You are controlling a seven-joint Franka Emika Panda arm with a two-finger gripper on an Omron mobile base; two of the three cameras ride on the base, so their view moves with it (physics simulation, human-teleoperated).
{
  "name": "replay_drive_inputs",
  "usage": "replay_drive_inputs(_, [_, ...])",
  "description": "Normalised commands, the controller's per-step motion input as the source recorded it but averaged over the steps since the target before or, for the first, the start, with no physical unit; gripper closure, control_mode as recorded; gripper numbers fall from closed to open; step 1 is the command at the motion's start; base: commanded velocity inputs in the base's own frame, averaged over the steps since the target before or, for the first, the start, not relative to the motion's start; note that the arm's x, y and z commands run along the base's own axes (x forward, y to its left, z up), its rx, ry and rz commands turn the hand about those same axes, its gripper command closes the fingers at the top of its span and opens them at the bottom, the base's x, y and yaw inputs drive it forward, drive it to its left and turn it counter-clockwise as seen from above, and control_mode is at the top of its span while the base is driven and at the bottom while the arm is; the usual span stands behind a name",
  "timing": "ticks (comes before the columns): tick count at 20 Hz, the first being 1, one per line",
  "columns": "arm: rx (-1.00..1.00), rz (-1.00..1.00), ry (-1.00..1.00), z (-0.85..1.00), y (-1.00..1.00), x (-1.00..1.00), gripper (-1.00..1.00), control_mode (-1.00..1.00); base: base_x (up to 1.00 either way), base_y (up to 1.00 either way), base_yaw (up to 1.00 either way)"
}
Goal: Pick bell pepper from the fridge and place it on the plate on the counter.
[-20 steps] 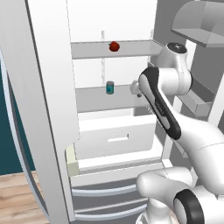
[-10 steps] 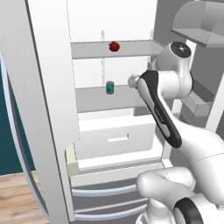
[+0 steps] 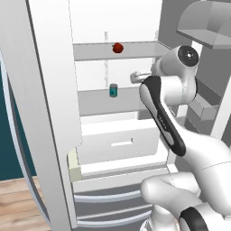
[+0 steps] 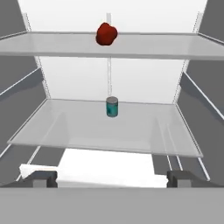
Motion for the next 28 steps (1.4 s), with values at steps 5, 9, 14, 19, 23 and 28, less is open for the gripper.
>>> replay_drive_inputs(5, [0.01, 0.0, -0.09, 0.37, 0.06, 0.15, -1.0, -1.0, 0.0, 0.0, 0.0])
replay_drive_inputs(9, [0.02, 0.0, -0.02, 0.39, 0.06, 0.18, -1.0, -1.0, 0.0, 0.0, 0.0])
replay_drive_inputs(14, [0.01, 0.0, 0.0, 0.33, 0.07, 0.21, -1.0, -1.0, 0.0, 0.0, 0.0])
replay_drive_inputs(19, [0.0, 0.0, 0.0, 0.24, 0.07, 0.24, -1.0, -1.0, 0.0, 0.0, 0.0])
replay_drive_inputs(23, [0.0, 0.0, 0.0, 0.16, 0.09, 0.36, -1.0, -1.0, 0.0, 0.0, 0.0])
replay_drive_inputs(28, [0.01, 0.0, 0.0, 0.11, 0.06, 0.43, -1.0, -1.0, 0.0, 0.0, 0.0])
